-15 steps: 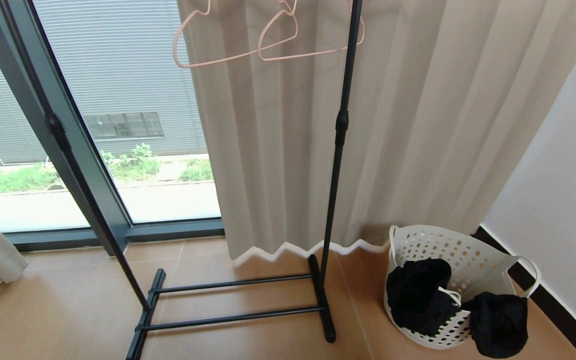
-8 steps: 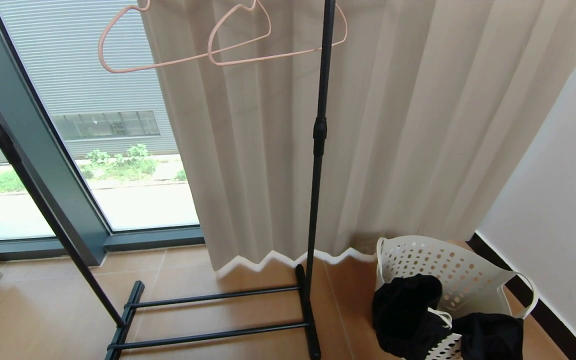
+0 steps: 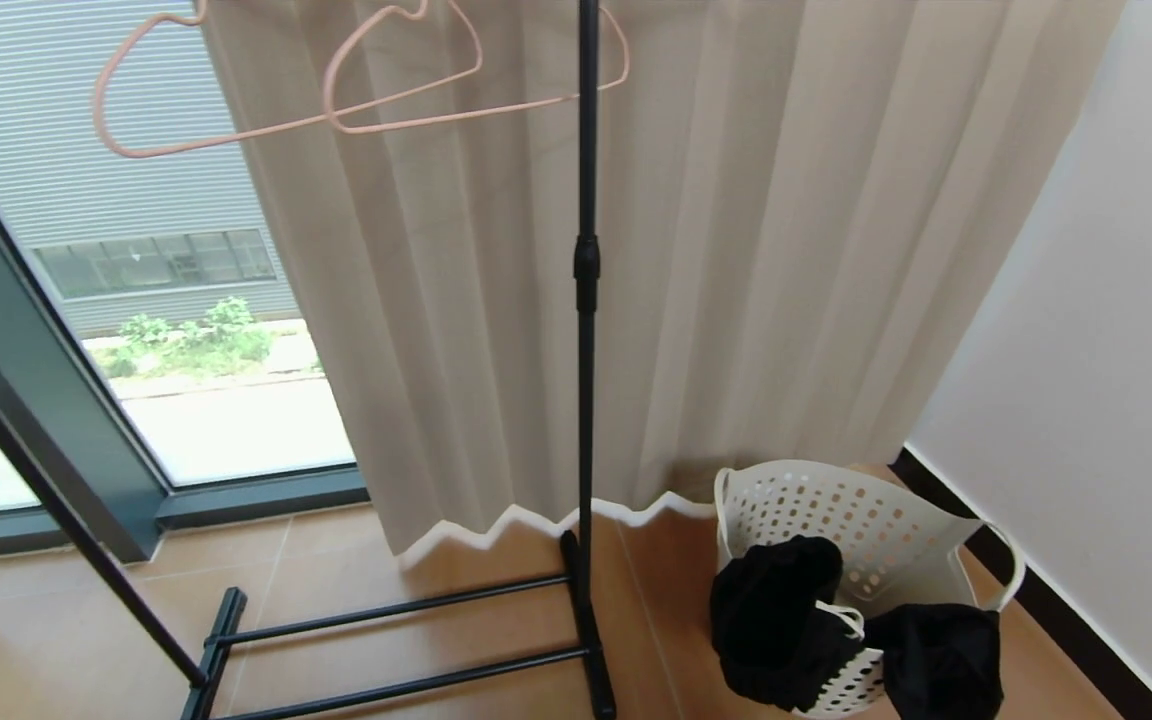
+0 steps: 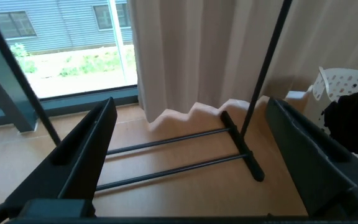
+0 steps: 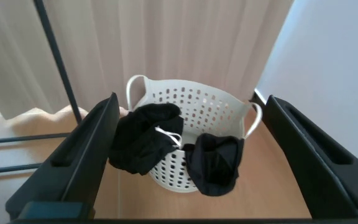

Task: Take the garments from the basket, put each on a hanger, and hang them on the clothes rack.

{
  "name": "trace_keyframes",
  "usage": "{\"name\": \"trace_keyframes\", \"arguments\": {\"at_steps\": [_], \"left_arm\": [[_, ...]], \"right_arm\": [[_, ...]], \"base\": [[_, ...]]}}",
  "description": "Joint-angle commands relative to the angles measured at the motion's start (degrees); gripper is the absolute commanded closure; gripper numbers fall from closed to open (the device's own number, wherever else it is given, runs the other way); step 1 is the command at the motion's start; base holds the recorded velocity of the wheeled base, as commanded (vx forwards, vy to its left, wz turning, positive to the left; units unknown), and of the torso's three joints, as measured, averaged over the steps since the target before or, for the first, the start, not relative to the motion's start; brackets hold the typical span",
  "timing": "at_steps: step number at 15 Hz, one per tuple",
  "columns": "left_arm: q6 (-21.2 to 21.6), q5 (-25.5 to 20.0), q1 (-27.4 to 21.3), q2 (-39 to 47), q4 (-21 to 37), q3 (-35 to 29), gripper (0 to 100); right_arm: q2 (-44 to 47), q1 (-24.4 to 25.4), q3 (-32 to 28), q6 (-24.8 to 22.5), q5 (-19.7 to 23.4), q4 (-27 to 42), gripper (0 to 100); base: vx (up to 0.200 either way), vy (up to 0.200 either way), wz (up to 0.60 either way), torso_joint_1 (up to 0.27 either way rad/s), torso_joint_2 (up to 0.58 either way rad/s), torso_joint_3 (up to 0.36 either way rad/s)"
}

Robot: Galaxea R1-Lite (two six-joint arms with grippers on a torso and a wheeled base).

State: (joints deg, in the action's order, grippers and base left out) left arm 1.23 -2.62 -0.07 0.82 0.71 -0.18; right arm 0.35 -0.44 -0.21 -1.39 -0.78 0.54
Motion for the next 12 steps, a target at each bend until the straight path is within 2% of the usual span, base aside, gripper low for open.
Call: {"name": "trace_keyframes", "arguments": {"at_steps": [1, 12], "left_arm": [[0.00, -0.02, -0.01, -0.03, 0.00, 0.01, 0], [0.00, -0.02, -0.01, -0.03, 0.00, 0.01, 0]], "right_arm": [[0.00, 0.00, 0.03, -0.02, -0.01, -0.01, 0], [0.00, 0.00, 0.03, -0.02, -0.01, -0.01, 0]], "base": [[0.000, 0.000, 0.00, 0.000, 0.00, 0.000], [0.000, 0.000, 0.00, 0.000, 0.00, 0.000]]}}
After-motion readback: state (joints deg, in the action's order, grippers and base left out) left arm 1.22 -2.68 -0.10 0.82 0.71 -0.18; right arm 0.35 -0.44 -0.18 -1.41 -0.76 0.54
